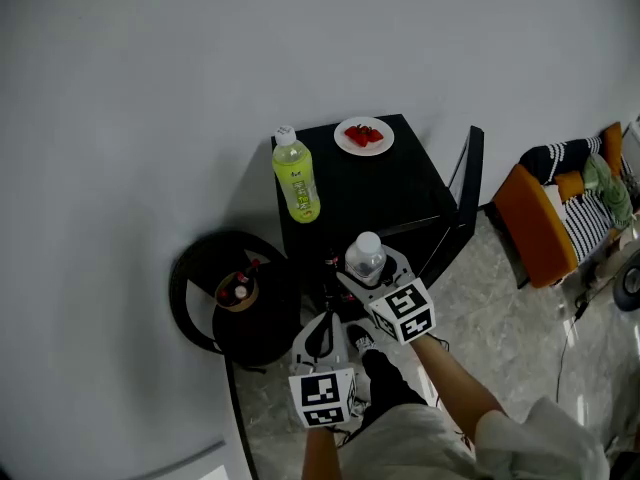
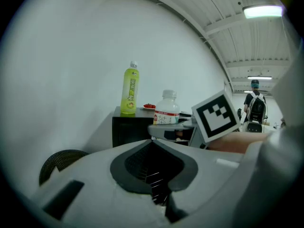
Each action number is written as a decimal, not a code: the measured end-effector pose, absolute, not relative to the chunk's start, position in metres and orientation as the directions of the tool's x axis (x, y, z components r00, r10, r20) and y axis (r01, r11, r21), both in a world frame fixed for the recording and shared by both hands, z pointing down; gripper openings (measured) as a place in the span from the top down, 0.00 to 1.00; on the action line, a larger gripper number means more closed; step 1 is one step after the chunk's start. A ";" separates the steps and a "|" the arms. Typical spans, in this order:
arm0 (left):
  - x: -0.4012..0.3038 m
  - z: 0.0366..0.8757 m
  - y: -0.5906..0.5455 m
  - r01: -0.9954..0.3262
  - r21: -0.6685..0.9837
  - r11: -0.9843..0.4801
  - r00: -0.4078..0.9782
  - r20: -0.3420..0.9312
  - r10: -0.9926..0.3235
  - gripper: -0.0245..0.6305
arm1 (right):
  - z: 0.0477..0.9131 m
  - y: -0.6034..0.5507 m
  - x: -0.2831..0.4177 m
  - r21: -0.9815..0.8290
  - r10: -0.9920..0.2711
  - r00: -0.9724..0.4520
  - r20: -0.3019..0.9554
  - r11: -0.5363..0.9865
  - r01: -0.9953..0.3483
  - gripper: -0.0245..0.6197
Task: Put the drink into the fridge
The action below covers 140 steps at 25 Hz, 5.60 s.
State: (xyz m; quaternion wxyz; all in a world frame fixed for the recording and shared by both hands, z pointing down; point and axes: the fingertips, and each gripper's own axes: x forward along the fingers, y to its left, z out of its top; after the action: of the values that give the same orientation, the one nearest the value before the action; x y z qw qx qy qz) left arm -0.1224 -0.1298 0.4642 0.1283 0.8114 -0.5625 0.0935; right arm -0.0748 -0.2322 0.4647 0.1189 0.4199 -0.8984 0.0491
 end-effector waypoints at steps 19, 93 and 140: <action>-0.077 0.596 -0.143 -0.931 0.174 -0.319 0.362 0.346 -0.866 0.96 | 0.682 -0.338 -0.041 -0.003 -0.780 -0.565 0.268 0.586 -0.810 0.47; -0.114 0.449 -0.141 -0.920 0.113 -0.374 0.391 0.269 -0.880 0.96 | 0.445 -0.195 -0.048 -0.122 -0.834 -0.517 0.194 0.503 -0.856 0.95; -0.082 0.479 -0.158 -0.909 0.089 -0.408 0.413 0.337 -0.846 0.96 | 0.479 -0.204 -0.007 -0.013 -0.808 -0.543 0.230 0.555 -0.832 0.54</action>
State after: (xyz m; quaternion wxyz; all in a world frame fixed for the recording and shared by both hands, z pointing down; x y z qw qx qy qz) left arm -0.0817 -0.1584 0.4786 0.1303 0.8304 -0.5283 0.1203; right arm -0.0069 -0.2044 0.4790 0.0990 0.4679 -0.8762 0.0601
